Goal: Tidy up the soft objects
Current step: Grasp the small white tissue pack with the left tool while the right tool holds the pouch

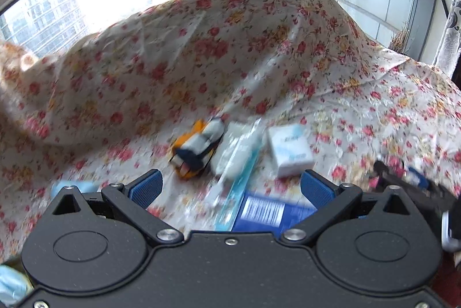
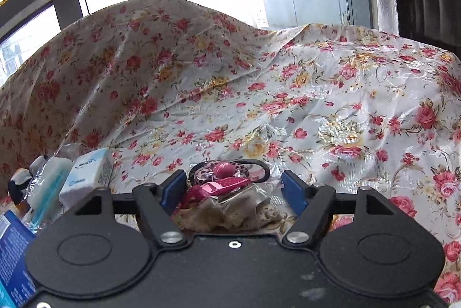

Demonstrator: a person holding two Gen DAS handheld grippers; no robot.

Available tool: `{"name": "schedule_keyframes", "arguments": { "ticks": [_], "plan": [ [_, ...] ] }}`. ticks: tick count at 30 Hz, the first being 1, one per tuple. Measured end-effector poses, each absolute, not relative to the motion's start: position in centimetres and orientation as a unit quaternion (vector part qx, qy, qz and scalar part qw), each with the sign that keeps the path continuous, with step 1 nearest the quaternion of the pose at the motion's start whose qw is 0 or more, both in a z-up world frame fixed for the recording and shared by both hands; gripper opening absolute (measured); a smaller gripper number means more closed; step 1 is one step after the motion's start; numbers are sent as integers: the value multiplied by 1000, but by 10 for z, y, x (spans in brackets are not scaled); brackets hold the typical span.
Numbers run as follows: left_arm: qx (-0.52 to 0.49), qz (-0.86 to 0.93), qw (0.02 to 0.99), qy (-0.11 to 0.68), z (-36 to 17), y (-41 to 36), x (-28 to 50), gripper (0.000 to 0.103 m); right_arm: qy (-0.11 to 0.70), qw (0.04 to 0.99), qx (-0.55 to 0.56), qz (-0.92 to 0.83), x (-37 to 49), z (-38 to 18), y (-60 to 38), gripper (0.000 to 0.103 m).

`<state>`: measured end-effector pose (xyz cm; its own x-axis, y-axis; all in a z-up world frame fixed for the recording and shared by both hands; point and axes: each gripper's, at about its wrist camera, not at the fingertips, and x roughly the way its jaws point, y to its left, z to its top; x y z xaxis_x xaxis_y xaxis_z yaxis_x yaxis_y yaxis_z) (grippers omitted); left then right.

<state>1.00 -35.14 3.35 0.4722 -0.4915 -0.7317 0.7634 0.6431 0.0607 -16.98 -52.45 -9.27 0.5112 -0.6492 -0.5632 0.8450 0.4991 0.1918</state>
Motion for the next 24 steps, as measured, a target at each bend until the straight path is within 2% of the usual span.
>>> {"name": "schedule_keyframes", "arguments": {
  "ticks": [13, 24],
  "plan": [
    [252, -371, 811, 376, 1, -461, 24, 100, 163, 848, 261, -432, -187, -99, -525, 64],
    [288, -362, 783, 415, -38, -501, 32, 100, 154, 848, 265, -432, -190, -100, -523, 64]
  ]
}}
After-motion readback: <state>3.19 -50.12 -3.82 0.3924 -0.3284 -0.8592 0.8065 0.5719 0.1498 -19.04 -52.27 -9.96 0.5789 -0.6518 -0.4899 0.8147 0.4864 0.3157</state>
